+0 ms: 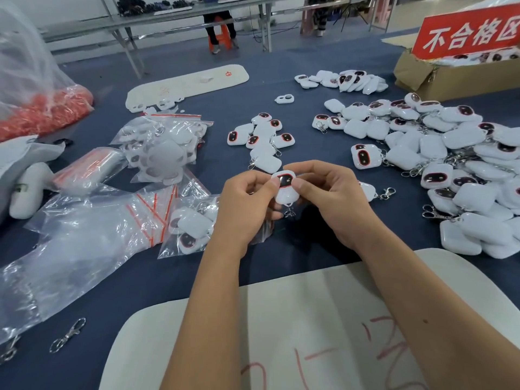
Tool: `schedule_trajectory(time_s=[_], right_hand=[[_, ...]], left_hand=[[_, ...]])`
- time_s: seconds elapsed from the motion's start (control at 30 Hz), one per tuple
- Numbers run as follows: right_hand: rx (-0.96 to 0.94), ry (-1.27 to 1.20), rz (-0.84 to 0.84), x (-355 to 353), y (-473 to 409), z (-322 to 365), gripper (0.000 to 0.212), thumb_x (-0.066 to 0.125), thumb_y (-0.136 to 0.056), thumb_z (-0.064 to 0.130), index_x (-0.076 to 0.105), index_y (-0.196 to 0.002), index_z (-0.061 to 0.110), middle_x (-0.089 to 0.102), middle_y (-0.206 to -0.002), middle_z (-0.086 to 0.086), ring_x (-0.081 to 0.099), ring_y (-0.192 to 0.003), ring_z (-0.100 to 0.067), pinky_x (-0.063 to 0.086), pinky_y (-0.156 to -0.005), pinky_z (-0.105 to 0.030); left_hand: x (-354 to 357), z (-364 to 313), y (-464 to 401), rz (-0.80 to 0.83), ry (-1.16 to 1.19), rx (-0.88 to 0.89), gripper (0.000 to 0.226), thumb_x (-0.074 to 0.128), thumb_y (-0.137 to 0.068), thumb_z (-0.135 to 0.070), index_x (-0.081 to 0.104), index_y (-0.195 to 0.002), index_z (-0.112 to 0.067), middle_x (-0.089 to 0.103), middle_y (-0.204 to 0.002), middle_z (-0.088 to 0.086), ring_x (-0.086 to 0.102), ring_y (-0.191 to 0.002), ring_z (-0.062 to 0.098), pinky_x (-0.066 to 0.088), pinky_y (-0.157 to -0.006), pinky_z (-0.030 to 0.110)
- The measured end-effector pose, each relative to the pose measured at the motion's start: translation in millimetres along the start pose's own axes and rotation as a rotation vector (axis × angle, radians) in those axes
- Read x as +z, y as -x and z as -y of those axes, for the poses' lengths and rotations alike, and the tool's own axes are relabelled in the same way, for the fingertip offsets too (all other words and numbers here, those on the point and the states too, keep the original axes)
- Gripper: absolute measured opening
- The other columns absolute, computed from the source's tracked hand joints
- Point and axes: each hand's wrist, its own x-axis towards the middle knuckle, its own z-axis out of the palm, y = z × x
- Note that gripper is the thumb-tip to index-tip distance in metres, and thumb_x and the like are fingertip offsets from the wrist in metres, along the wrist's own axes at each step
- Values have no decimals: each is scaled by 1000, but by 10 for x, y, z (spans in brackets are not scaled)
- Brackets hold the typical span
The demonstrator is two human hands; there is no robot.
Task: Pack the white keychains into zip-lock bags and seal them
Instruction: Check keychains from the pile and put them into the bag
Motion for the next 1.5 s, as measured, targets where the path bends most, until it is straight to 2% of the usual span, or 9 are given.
schedule_trajectory(time_s=[0.37, 0.47, 0.6, 0.8, 0.87, 0.97, 1.13, 1.3, 1.5], right_hand=[[174, -5, -129, 59, -119, 1, 13, 65, -101, 7, 75, -102, 15, 71, -68, -8, 56, -51, -13, 44, -46, -21], [230, -102, -193, 139, -300, 101, 13, 62, -103, 4, 71, -111, 8, 73, -79, -18, 59, -58, -15, 49, -54, -20], [201, -453, -95, 218, -485, 240, 38, 59, -99, -10, 59, -126, 16, 70, -114, -12, 78, -97, -24, 62, -92, -31], [29, 796, -506, 13, -248, 208, 21, 61, -96, 10, 76, -109, 17, 76, -104, -3, 66, -106, -27, 50, -93, -34], [109, 1109, -571, -77, -117, 209, 17, 64, -95, 22, 73, -110, 19, 70, -113, -9, 54, -116, -36, 41, -91, -41], [413, 1283, -435, -114, 13, 227, 31, 68, -95, 38, 64, -118, 18, 51, -133, -17, 41, -127, -42, 39, -98, -50], [43, 905, -391, -81, -1, 191, 22, 69, -101, 33, 70, -109, 13, 73, -102, -4, 64, -98, -24, 46, -90, -36], [75, 121, -299, 123, -42, 88, 20, 65, -104, 24, 80, -92, 17, 77, -79, 5, 64, -67, -5, 52, -57, -21], [45, 98, -448, 135, -45, -16, 15, 74, -98, 28, 77, -84, 22, 76, -74, 4, 67, -59, -9, 58, -54, -30]], left_hand=[[86, 55, -54, -131, -12, -33, 16, 62, -102, -18, 69, -98, -5, 69, -78, 12, 65, -53, 12, 56, -54, 24], [97, 48, -76, -216, 29, -39, 17, 60, -103, -20, 64, -103, -4, 65, -81, 10, 63, -50, 12, 55, -52, 23], [100, 44, -71, -213, 24, -43, 16, 58, -104, -20, 64, -102, -5, 66, -79, 7, 63, -50, 13, 54, -51, 23], [104, 36, -64, -191, -2, -47, 14, 59, -103, -17, 66, -98, -6, 65, -76, 4, 61, -49, 12, 53, -52, 23], [110, 34, -59, -188, -25, -41, 14, 59, -102, -16, 66, -95, -7, 66, -75, 4, 62, -49, 11, 54, -52, 23], [124, 34, -49, -185, -57, -31, 16, 58, -102, -16, 67, -91, -9, 66, -73, 2, 61, -50, 11, 53, -52, 24], [117, 31, -33, -174, -73, -22, 16, 60, -101, -17, 68, -88, -10, 66, -72, 1, 62, -52, 12, 53, -53, 23], [88, 11, -14, -113, -64, -5, 17, 61, -102, -17, 74, -94, -11, 72, -81, 6, 65, -55, 12, 54, -55, 23], [79, 1, 11, -110, 13, 14, 9, 66, -99, -14, 75, -101, -13, 73, -89, 9, 70, -61, 16, 58, -60, 27]])
